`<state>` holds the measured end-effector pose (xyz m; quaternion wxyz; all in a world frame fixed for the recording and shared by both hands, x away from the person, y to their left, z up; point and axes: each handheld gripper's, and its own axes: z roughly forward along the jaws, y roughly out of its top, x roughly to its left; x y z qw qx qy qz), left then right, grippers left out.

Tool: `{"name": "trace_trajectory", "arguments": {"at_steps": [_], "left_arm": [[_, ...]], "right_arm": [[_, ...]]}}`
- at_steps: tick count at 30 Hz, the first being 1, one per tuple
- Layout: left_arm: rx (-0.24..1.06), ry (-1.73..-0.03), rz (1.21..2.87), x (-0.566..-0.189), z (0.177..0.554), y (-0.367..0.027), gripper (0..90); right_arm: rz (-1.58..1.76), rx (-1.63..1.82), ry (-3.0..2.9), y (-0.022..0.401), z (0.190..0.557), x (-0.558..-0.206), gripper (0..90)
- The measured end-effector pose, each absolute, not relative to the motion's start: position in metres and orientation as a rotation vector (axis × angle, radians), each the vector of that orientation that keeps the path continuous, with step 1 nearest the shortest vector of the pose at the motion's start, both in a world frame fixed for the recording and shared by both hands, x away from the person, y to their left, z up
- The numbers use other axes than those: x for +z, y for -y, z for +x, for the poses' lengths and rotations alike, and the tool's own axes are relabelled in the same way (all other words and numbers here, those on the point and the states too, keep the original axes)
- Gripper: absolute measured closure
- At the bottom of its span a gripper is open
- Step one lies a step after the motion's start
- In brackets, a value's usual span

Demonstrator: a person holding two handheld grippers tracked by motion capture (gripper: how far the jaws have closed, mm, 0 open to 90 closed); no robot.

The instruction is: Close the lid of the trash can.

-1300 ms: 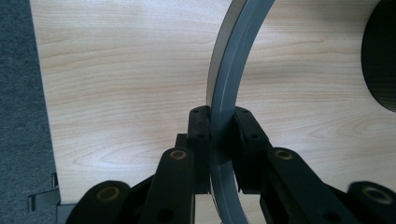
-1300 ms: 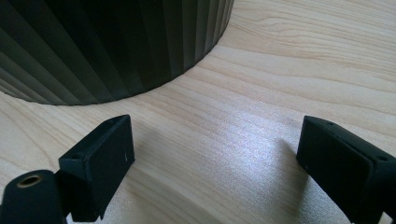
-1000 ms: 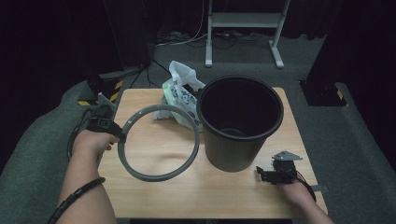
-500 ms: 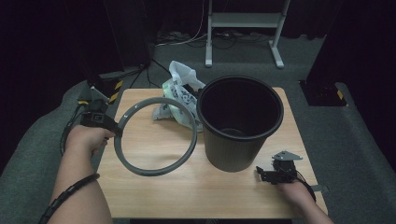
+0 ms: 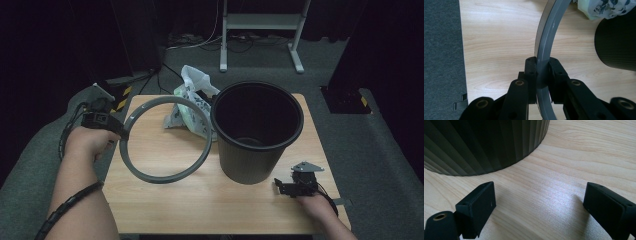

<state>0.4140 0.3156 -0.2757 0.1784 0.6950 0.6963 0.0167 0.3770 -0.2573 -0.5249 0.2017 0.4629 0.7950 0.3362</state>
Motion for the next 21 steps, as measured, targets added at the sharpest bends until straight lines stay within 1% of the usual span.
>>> {"name": "trace_trajectory", "arguments": {"at_steps": [7,21], "left_arm": [[0.076,-1.98,1.95,-0.263,0.412,-0.316,78.9],[0.091,-1.932,1.923,-0.233,0.409,-0.316,78.9]], "right_arm": [[1.291,0.938,-2.221,0.257,0.377,-0.525,10.5],[1.296,0.941,-2.22,0.257,0.377,-0.525,10.5]]}}
